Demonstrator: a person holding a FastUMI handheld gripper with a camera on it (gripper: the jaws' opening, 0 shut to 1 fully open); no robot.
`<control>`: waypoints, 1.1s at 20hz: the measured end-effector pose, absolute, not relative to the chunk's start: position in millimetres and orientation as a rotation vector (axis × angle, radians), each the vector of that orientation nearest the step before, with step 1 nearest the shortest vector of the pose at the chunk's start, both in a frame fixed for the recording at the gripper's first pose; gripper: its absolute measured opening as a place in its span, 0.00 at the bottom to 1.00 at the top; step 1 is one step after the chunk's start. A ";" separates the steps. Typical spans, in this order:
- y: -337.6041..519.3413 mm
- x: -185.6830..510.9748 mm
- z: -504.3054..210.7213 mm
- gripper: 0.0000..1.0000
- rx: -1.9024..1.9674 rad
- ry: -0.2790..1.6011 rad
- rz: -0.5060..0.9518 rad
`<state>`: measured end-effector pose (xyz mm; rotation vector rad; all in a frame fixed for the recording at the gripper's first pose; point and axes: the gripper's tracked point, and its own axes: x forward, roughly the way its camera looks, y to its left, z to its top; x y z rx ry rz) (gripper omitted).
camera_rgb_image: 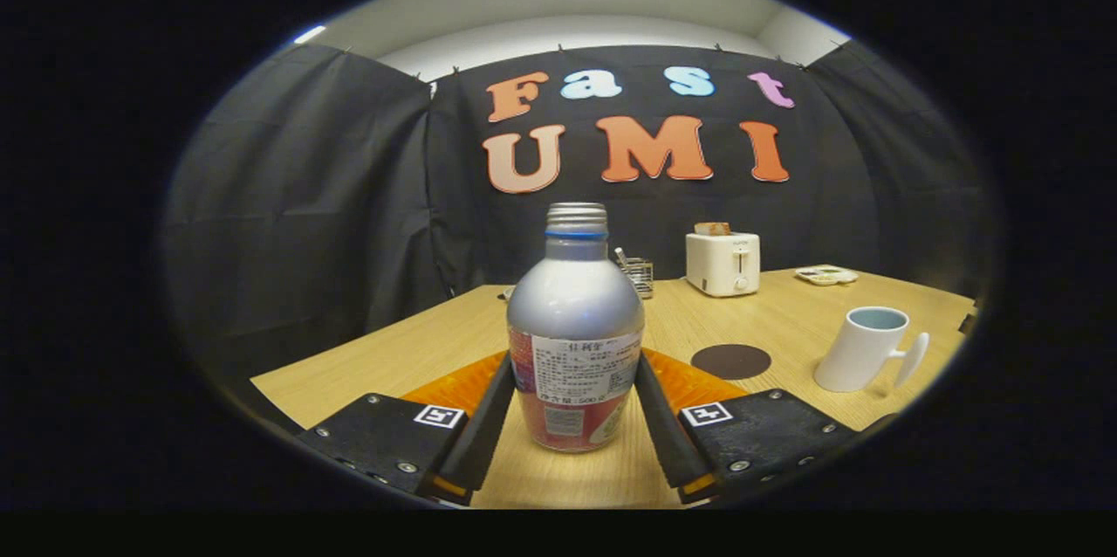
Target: Take the bottle from table, then pour the juice into the cup, finally place the bottle on the coaster
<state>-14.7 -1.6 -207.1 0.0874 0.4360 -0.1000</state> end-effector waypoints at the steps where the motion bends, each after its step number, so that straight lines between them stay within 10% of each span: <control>1: -2.4 -11.5 -204.8 0.76 0.111 0.434 -0.104; 22: -70.0 13.7 -186.8 0.76 0.707 0.389 -0.268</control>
